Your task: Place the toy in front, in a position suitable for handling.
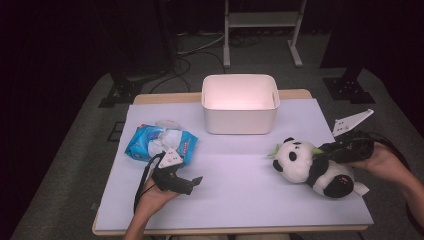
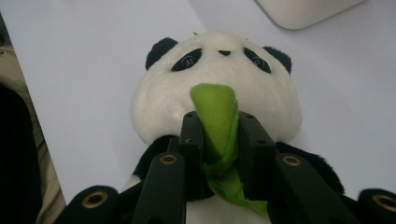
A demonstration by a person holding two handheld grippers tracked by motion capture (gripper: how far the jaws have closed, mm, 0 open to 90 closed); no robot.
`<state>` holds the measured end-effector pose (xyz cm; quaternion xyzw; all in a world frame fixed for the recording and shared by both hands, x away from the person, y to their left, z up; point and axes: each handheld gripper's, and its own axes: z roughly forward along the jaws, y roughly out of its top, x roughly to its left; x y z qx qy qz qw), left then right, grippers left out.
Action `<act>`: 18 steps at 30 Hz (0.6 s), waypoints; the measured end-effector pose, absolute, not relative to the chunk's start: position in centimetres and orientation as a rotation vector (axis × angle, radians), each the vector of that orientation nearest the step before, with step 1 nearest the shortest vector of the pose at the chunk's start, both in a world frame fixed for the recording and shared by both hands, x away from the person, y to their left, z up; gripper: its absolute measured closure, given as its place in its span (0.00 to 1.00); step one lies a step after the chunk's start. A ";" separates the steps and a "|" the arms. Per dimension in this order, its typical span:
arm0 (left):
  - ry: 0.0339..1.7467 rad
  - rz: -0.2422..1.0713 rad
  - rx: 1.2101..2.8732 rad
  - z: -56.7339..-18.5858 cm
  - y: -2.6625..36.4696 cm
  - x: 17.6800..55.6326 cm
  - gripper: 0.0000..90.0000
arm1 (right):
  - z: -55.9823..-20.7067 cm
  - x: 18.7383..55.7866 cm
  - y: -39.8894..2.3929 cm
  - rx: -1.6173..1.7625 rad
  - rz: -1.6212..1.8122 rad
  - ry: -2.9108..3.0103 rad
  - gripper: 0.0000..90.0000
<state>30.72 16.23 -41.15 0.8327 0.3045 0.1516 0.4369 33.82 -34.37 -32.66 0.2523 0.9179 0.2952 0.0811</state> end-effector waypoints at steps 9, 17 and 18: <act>0.761 0.381 2.071 -41.1 16.4 30.7 0.02 | -31.8 33.9 -33.8 0.717 0.941 2.756 0.82; 0.763 0.379 2.071 -41.1 16.4 30.8 0.02 | -30.7 34.0 -32.5 0.664 0.992 2.767 0.82; 0.764 0.379 2.070 -41.1 16.4 30.8 0.02 | -30.6 34.1 -32.3 0.649 0.997 2.767 0.82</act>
